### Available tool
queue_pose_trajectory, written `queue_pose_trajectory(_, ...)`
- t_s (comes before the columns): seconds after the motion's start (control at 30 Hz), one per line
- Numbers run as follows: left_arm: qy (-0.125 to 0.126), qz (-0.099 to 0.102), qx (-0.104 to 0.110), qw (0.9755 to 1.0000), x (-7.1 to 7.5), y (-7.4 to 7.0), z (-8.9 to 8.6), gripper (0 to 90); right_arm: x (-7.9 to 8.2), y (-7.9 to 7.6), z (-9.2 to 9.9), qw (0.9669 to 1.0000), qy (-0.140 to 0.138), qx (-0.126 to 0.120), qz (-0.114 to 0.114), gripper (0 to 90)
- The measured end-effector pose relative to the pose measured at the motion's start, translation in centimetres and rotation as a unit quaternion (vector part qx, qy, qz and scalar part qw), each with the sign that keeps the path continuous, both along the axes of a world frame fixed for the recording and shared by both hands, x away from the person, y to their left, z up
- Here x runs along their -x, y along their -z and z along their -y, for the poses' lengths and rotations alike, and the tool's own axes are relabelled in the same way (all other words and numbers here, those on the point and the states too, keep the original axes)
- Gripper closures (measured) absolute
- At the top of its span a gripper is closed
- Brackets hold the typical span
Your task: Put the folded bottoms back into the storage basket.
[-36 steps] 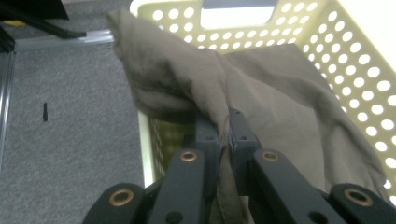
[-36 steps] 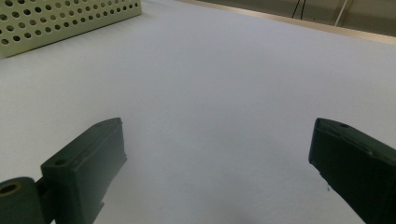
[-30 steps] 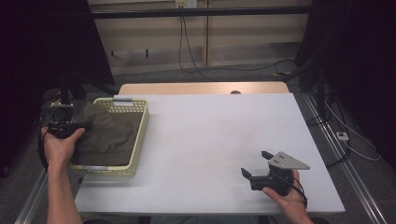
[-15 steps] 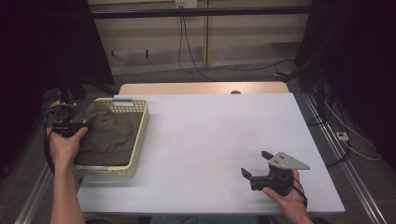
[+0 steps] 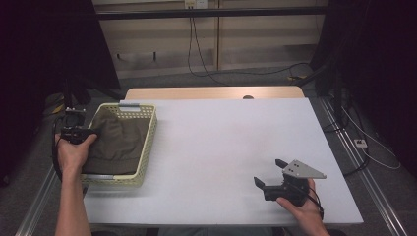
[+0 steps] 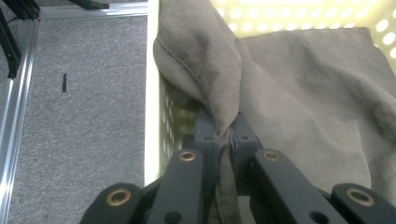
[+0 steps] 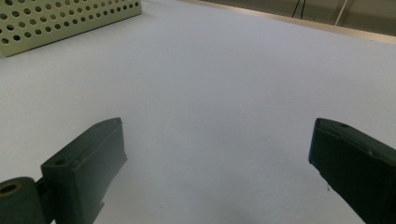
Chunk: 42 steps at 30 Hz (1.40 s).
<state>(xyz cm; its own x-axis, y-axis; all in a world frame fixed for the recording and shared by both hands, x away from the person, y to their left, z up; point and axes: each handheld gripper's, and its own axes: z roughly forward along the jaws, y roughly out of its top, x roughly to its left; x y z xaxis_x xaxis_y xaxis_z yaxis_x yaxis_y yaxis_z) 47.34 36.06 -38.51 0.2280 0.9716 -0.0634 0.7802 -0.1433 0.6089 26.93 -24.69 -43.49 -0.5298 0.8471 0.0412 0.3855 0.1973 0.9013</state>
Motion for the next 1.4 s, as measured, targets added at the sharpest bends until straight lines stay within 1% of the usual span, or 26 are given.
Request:
queue_pose_trajectory(0.1, 0.001, -0.001, 0.002, 1.0000, 0.0, 0.2, 0.0, 84.9, 0.0, 0.0, 0.0, 1.0000, 0.000, 0.000, 0.000, 3.7)
queue_pose_trajectory(0.17, 0.015, -0.012, 0.007, 0.9998, 0.0, 0.3, 0.0, 83.5, 0.0, 0.0, 0.0, 1.0000, 0.000, 0.000, 0.000, 3.6)
queue_pose_trajectory(0.23, 0.017, -0.013, 0.012, 0.9997, 0.1, 0.3, 0.2, 82.7, 0.0, 0.0, 0.0, 1.0000, 0.000, 0.000, 0.000, 3.7)
queue_pose_trajectory(0.3, 0.021, -0.017, 0.011, 0.9996, 0.1, 0.2, 0.2, 82.6, 0.0, 0.0, 0.0, 1.0000, 0.000, 0.000, 0.000, 3.7)
queue_pose_trajectory(0.33, 0.020, -0.014, 0.013, 0.9996, 0.1, 0.4, 0.3, 82.3, 0.0, 0.0, 0.0, 1.0000, 0.000, 0.001, 0.000, 3.7)
queue_pose_trajectory(0.43, 0.022, -0.016, 0.016, 0.9995, 0.2, 0.4, 0.2, 80.9, 0.0, 0.0, 0.0, 1.0000, 0.000, 0.000, 0.000, 3.7)
queue_pose_trajectory(0.5, 0.028, -0.014, 0.021, 0.9993, 0.3, 0.2, 0.0, 78.3, 0.0, 0.0, 0.0, 1.0000, 0.001, 0.001, 0.000, 3.7)
queue_pose_trajectory(0.53, 0.033, -0.016, 0.024, 0.9990, 0.4, 0.0, -0.1, 77.4, 0.0, 0.0, 0.1, 1.0000, 0.002, 0.000, 0.001, 3.7)
queue_pose_trajectory(0.57, 0.032, -0.007, 0.026, 0.9991, 0.6, -0.2, -0.1, 76.4, 0.0, 0.0, 0.1, 1.0000, 0.003, 0.000, 0.001, 3.7)
queue_pose_trajectory(0.63, 0.037, 0.005, 0.024, 0.9990, 0.8, -0.6, -0.3, 72.8, 0.0, 0.0, 0.1, 1.0000, 0.003, 0.001, 0.000, 3.8)
queue_pose_trajectory(0.67, 0.037, 0.012, 0.028, 0.9989, 0.9, -0.8, -0.3, 71.0, 0.0, 0.0, 0.1, 1.0000, 0.002, 0.001, 0.000, 3.7)
queue_pose_trajectory(0.7, 0.039, 0.015, 0.029, 0.9987, 1.0, -1.1, -0.3, 69.7, 0.0, 0.0, 0.1, 1.0000, 0.002, 0.001, 0.000, 3.8)
queue_pose_trajectory(0.77, 0.043, 0.028, 0.032, 0.9981, 1.2, -1.5, -0.3, 67.5, 0.0, 0.0, 0.0, 1.0000, 0.002, 0.002, 0.000, 3.8)
queue_pose_trajectory(0.83, 0.047, 0.045, 0.037, 0.9972, 1.4, -2.1, -0.3, 62.2, 0.0, 0.0, 0.0, 1.0000, 0.001, 0.002, 0.000, 3.8)
queue_pose_trajectory(0.93, 0.047, 0.075, 0.046, 0.9950, 1.7, -2.9, -0.2, 54.4, 0.0, 0.0, 0.1, 1.0000, 0.002, 0.001, 0.000, 3.8)
queue_pose_trajectory(1.0, 0.045, 0.098, 0.055, 0.9927, 1.8, -3.4, -0.1, 46.4, 0.0, 0.0, 0.1, 1.0000, 0.002, 0.001, 0.000, 3.8)
queue_pose_trajectory(1.03, 0.046, 0.106, 0.062, 0.9914, 1.8, -3.6, 0.1, 43.6, 0.0, 0.0, 0.0, 1.0000, 0.002, 0.001, 0.000, 3.8)
queue_pose_trajectory(1.1, 0.047, 0.120, 0.067, 0.9894, 1.7, -3.9, 0.4, 36.8, 0.0, 0.0, 0.0, 1.0000, 0.002, 0.001, 0.000, 3.8)
queue_pose_trajectory(1.13, 0.052, 0.125, 0.064, 0.9887, 1.7, -4.0, 0.7, 35.7, 0.0, 0.0, 0.0, 1.0000, 0.002, 0.001, 0.000, 3.8)
queue_pose_trajectory(1.2, 0.061, 0.131, 0.062, 0.9875, 1.5, -4.0, 1.2, 35.5, 0.0, 0.0, 0.0, 1.0000, 0.001, 0.001, -0.001, 3.8)
queue_pose_trajectory(1.23, 0.065, 0.130, 0.064, 0.9873, 1.4, -3.9, 1.4, 35.5, 0.0, 0.0, 0.0, 1.0000, 0.001, 0.001, 0.000, 3.8)
queue_pose_trajectory(1.3, 0.069, 0.121, 0.056, 0.9887, 0.9, -3.5, 1.8, 36.1, 0.0, 0.0, 0.0, 1.0000, 0.002, 0.001, -0.002, 3.8)
queue_pose_trajectory(1.37, 0.075, 0.105, 0.052, 0.9902, 0.5, -2.9, 2.1, 39.8, -0.1, 0.0, 0.0, 1.0000, 0.002, 0.001, -0.002, 3.8)
queue_pose_trajectory(1.4, 0.075, 0.097, 0.052, 0.9911, 0.3, -2.6, 2.2, 41.6, -0.1, 0.1, 0.0, 1.0000, 0.001, 0.002, -0.001, 3.8)
